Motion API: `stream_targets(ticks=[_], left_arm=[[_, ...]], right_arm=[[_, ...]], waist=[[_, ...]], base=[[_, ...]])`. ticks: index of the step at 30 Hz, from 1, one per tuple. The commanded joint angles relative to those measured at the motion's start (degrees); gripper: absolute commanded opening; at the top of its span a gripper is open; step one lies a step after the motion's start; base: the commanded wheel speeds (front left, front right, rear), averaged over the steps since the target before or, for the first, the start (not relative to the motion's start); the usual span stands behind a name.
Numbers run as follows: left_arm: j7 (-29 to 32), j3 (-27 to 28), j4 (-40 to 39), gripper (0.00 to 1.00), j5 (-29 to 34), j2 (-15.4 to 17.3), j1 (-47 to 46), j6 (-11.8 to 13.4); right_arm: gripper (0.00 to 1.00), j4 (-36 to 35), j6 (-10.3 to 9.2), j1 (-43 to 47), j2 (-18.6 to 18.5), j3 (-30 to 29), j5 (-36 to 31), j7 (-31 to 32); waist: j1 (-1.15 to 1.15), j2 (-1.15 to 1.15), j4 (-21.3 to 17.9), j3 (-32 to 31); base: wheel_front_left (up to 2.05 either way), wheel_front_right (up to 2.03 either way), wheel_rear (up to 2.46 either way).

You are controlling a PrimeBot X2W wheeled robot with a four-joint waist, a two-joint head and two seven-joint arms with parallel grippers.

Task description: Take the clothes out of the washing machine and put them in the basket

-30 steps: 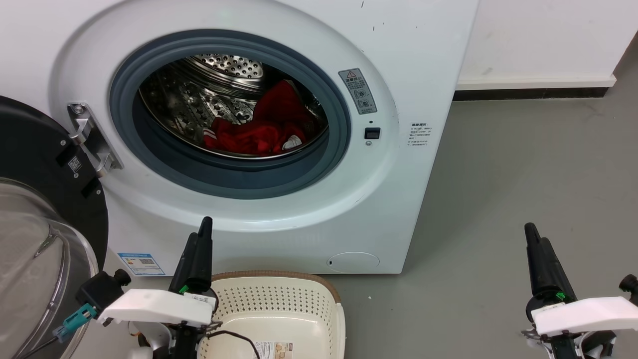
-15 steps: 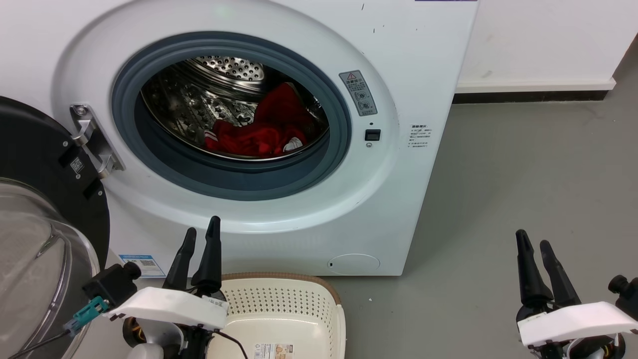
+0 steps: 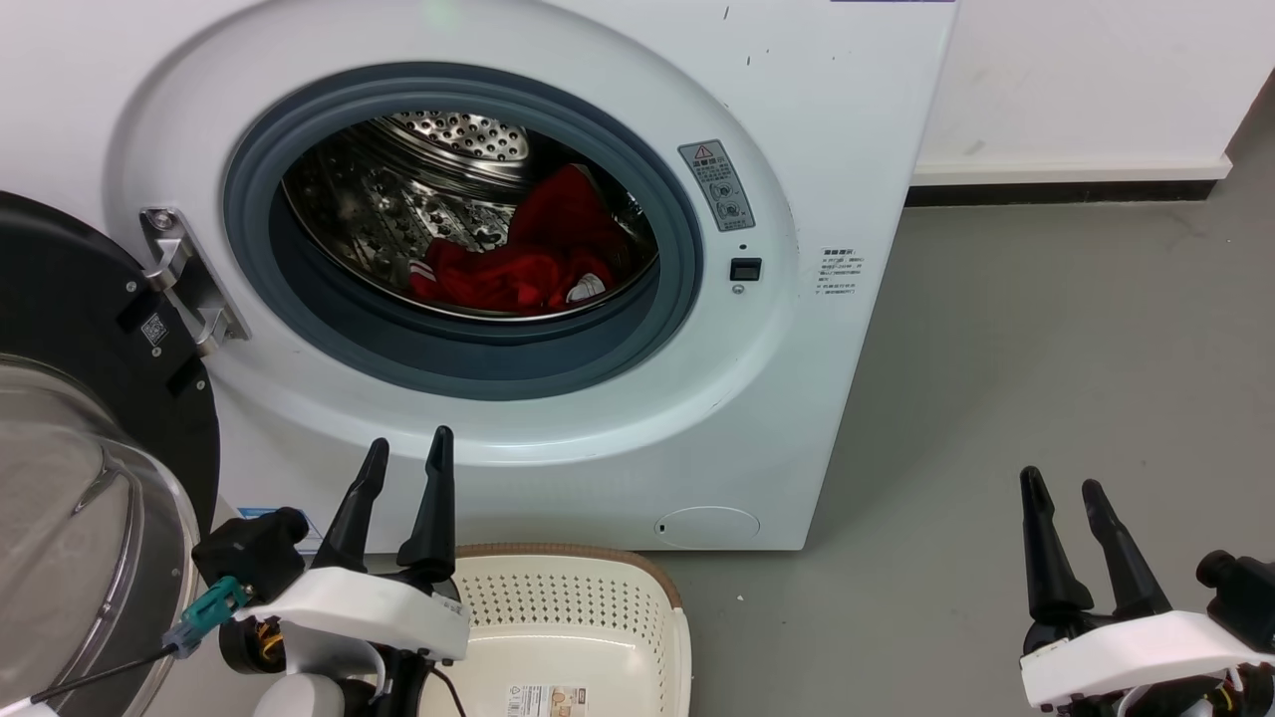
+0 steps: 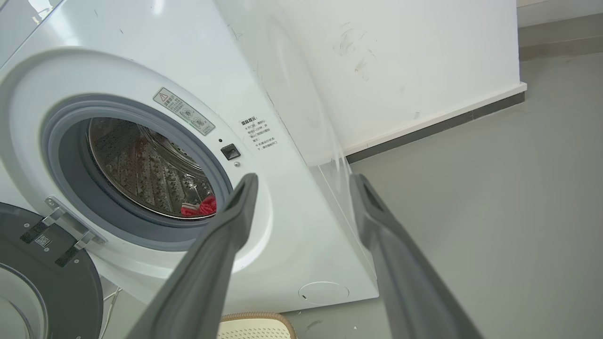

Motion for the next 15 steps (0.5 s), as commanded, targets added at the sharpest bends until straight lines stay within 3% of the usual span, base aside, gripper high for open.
stream_targets(ticks=[1,15], left_arm=[[-0.6,-0.4,-0.3,1.0,1.9,0.4,-1.3,0.3],[-2.5,-2.2,0.7,1.0,10.5,1.6,-1.9,2.0]], right_arm=[[1.0,-1.0,0.0,0.1,-0.3,0.1,-2.0,-0.4],[1.0,-1.7,0.0,0.6,-0.3,0.6,-10.2,-1.2]], waist=[[0.0,0.0,0.0,0.1],[0.0,0.0,-0.1,0.4]], base=[[0.0,0.0,0.0],[0.0,0.0,0.0]])
